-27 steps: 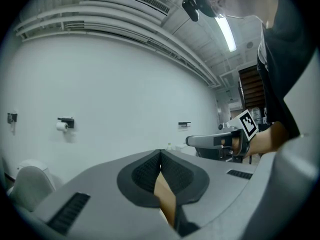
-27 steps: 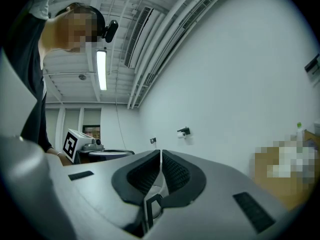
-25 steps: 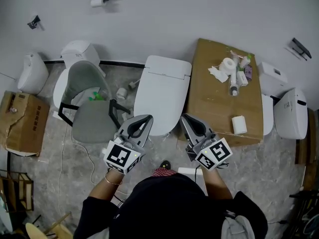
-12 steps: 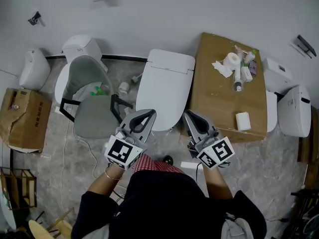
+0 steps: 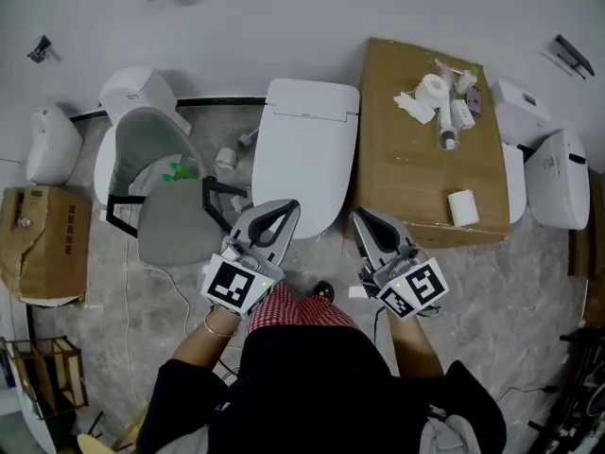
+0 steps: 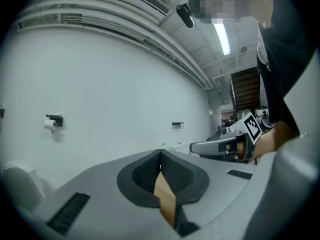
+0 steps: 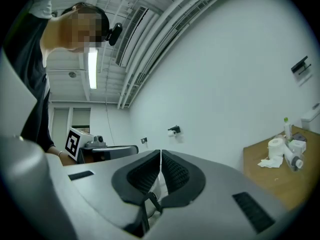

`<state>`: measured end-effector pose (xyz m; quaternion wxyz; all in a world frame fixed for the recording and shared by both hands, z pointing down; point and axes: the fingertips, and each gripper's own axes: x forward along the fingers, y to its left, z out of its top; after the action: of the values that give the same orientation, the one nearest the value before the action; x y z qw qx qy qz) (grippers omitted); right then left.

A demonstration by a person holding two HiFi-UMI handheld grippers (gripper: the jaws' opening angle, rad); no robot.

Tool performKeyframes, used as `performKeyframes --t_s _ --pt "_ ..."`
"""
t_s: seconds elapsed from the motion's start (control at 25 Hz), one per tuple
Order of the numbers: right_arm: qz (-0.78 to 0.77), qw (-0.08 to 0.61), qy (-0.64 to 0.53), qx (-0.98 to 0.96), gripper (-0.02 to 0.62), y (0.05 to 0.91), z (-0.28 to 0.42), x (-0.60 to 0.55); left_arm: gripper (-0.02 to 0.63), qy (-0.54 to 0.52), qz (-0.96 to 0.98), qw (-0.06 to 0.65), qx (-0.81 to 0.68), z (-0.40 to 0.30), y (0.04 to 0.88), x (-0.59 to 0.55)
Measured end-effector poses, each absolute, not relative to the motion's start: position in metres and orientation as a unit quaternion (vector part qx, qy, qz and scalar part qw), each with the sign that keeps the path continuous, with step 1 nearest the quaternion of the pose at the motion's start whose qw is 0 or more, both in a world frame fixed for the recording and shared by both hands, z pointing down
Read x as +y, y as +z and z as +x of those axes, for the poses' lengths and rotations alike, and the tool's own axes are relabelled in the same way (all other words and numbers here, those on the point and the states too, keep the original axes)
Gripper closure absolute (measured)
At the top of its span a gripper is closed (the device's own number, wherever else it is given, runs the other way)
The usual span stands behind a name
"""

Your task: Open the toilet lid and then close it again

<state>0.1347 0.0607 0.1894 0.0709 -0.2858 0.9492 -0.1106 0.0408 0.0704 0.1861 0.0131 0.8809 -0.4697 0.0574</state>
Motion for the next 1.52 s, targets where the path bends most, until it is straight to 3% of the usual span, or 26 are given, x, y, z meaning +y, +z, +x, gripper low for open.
performKeyframes --t_s 0.28,0.48,1.52 --pt "-0.286 0.059 -0.107 0.950 0.574 0.210 0.112 0.052 0.601 0.062 0.881 0.017 -0.468 0.022 0.207 0.052" --pt "-0.300 0.041 -0.111 0.946 0.574 0.228 0.102 0.044 0.601 0.083 0.894 -0.032 -0.440 0.026 0.223 0.050" --pt "-0.299 0.031 -0.142 0.943 0.574 0.306 0.071 0.032 0.603 0.075 0.905 0.036 -0.418 0.047 0.327 0.027"
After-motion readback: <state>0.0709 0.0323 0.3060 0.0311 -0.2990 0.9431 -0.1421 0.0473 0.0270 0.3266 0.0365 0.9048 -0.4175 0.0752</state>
